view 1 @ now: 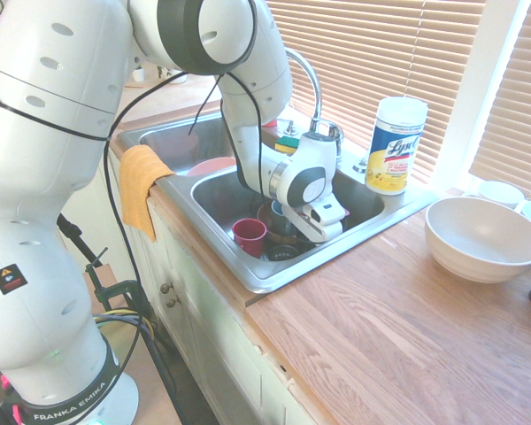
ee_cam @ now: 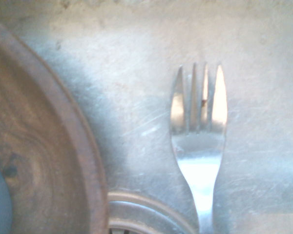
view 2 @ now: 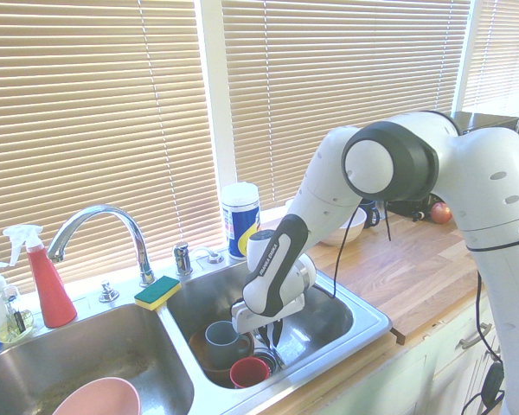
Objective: Put the fork into the sink
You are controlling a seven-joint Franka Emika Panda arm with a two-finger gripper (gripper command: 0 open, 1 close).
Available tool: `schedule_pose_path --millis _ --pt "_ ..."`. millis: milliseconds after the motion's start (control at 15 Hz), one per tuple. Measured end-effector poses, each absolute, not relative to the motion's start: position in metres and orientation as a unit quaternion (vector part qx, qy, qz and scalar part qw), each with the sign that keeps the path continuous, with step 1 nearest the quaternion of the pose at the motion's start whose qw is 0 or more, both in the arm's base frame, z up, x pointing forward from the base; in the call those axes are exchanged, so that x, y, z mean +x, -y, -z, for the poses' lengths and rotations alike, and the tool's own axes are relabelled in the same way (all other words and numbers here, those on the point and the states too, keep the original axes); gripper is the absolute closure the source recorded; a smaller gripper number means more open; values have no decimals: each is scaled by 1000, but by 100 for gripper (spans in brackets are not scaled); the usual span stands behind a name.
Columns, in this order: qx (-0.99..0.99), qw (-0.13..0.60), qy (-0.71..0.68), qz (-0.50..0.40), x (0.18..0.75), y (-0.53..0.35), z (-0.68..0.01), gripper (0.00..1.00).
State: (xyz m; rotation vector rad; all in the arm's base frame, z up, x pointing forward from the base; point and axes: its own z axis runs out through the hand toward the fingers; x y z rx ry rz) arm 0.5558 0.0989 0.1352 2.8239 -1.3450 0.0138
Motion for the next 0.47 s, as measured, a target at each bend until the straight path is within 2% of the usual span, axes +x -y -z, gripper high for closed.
schedule_pose_path --millis 200,467 --pt "903 9 430 -9 561 -98 -160 0" --pt "904 0 426 -29 562 -102 -276 0"
